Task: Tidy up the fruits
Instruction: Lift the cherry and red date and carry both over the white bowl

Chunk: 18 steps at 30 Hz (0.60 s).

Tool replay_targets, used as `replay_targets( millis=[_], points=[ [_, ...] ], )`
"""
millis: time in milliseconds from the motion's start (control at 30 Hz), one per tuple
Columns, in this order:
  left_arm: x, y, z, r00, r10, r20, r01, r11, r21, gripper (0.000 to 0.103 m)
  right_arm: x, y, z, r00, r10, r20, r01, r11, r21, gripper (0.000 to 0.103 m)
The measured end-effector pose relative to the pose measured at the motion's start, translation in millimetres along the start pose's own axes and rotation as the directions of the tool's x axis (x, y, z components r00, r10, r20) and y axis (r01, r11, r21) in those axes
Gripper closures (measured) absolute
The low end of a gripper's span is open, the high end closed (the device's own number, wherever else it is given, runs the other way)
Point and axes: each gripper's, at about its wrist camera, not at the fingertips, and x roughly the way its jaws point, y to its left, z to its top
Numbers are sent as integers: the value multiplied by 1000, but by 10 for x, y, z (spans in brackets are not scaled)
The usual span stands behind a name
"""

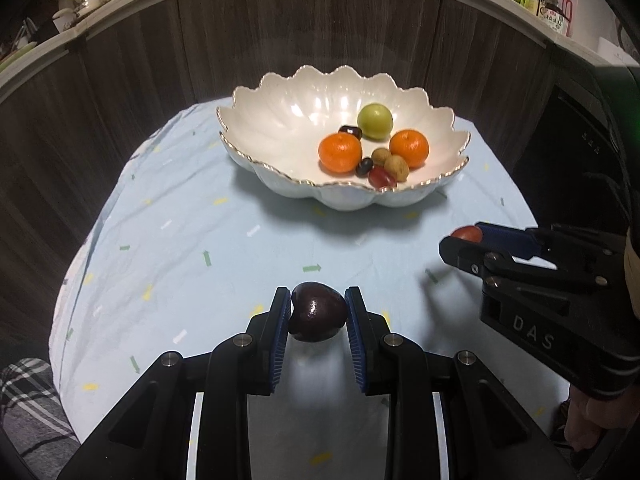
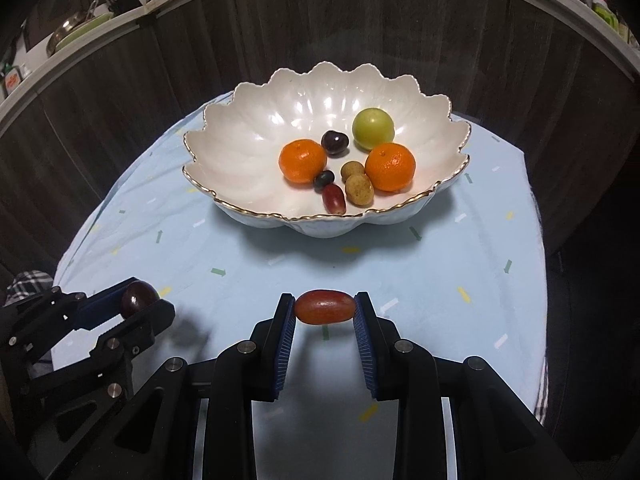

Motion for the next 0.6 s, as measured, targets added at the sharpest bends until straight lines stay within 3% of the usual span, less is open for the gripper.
replay_targets(
  millis=[600],
  points=[
    [-221, 225, 298, 999, -20, 35, 21, 1000, -19, 75, -376, 112, 176, 998, -42, 45, 39, 997, 63, 72]
  ],
)
